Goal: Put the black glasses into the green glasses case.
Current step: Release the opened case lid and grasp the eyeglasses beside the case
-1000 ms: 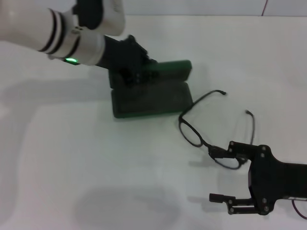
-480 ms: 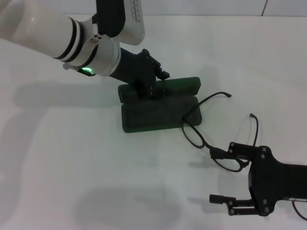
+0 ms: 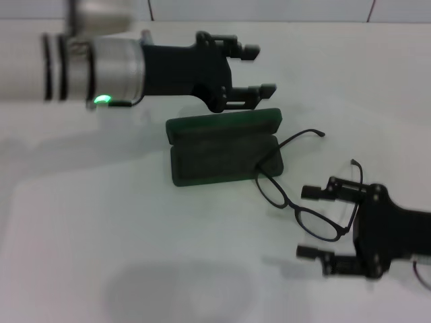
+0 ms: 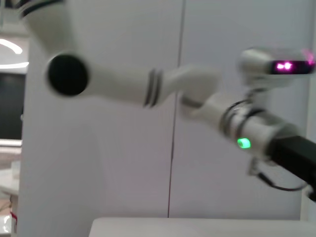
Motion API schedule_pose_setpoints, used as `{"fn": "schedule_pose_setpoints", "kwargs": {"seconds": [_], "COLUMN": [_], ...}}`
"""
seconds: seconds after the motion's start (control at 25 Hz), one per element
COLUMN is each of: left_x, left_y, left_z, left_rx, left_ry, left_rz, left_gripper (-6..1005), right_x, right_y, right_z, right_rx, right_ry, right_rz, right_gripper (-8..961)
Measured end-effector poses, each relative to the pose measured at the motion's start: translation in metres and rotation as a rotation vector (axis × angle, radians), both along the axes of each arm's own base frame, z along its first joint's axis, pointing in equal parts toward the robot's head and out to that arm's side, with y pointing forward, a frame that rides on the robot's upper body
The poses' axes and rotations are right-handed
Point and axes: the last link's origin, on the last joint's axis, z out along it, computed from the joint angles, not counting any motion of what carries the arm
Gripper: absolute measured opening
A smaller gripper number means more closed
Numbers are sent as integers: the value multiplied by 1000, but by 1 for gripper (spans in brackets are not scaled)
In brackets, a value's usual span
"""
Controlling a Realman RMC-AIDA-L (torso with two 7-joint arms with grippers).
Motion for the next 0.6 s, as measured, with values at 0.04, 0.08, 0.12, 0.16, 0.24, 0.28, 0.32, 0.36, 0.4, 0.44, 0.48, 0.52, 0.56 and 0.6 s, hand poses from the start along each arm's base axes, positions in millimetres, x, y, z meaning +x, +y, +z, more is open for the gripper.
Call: {"fn": "schedule_pose_setpoints", "kwargs": {"seconds": [0.04, 0.08, 0.12, 0.16, 0.24, 0.28, 0.32, 0.36, 0.4, 0.44, 0.48, 0.52, 0.56, 0.6], "left_x": [-5, -12, -21, -29, -46, -53, -58, -63, -67, -71, -72, -73, -73, -72], "left_y": [-6, -13, -22, -29, -42, -47, -50, -52, -54, -54, -54, -54, -52, -50], "left_z": [3, 4, 6, 6, 6, 5, 4, 3, 2, 1, 1, 0, -1, -3], "left_rx": [9, 14, 25, 32, 43, 44, 42, 39, 34, 29, 23, 15, 4, -8], "left_ry": [-59, -110, -174, -218, -301, -335, -353, -366, -375, -384, -391, -396, -398, -398], "left_rz": [8, 24, 44, 62, 101, 118, 135, 153, 171, 191, 203, 215, 221, 225], "left_gripper": [635, 640, 645, 650, 659, 664, 663, 662, 661, 660, 659, 658, 658, 657], "right_x": [-5, -9, -17, -21, -37, -44, -49, -61, -73, -82, -91, -100, -106, -109], "right_y": [7, 12, 19, 24, 35, 38, 41, 46, 50, 54, 58, 64, 69, 72], "right_z": [6, 9, 15, 19, 29, 32, 34, 36, 38, 39, 41, 42, 42, 41], "right_rx": [-15, -38, -58, -71, -76, -67, -60, -43, -24, -14, -9, -5, -3, -5], "right_ry": [0, -17, -47, -71, -189, -246, -288, -377, -432, -481, -513, -563, -599, -637], "right_rz": [-17, -35, -51, -65, -96, -115, -130, -176, -202, -238, -270, -305, -334, -363], "right_gripper": [755, 753, 751, 749, 745, 743, 742, 740, 738, 736, 734, 732, 732, 731]}}
